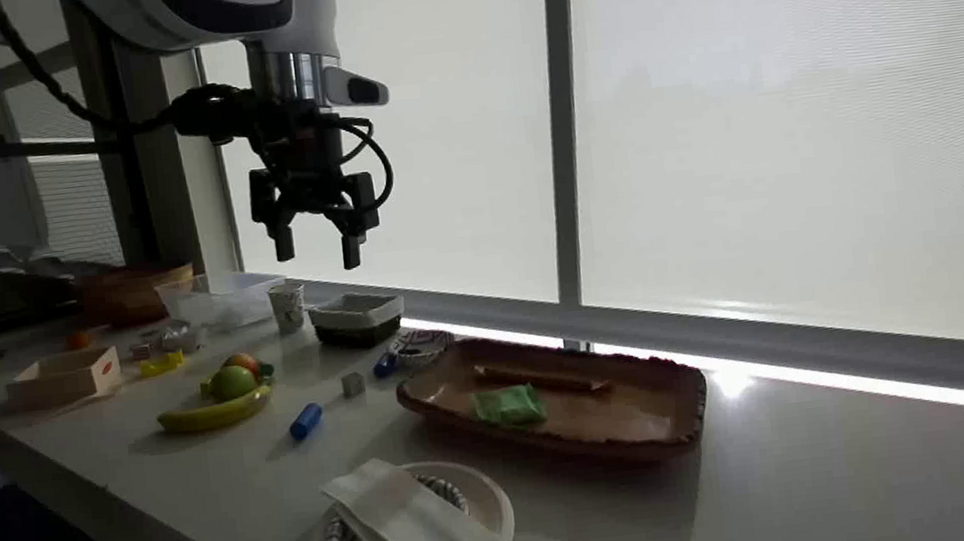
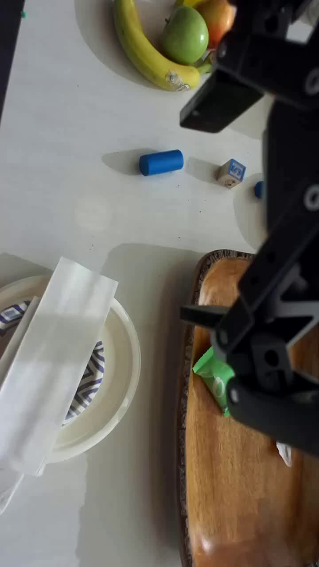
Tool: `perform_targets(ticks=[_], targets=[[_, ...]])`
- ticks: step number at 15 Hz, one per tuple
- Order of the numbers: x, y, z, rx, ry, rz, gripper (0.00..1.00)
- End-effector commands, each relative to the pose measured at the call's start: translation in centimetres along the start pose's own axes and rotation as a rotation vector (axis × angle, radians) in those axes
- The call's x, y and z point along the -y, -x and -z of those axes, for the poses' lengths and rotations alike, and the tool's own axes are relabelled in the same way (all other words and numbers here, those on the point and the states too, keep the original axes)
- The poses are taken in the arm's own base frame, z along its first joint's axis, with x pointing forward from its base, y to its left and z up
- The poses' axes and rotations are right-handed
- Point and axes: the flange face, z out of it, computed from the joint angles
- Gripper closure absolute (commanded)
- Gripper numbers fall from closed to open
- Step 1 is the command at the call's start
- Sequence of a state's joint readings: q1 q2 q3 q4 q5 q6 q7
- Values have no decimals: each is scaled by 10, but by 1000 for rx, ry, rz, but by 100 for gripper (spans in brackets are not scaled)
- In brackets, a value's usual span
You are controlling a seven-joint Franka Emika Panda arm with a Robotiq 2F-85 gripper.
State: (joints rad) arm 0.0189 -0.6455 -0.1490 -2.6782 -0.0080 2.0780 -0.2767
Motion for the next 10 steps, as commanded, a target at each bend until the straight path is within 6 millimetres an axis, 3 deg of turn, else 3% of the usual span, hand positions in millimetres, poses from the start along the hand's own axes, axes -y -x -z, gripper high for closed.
perform_targets(ticks=[1, 8, 10], targets=[[0, 0, 0, 1, 0, 0, 0], [0, 0, 0, 2, 0, 0, 0], [14, -36, -15, 0, -26, 120, 0]])
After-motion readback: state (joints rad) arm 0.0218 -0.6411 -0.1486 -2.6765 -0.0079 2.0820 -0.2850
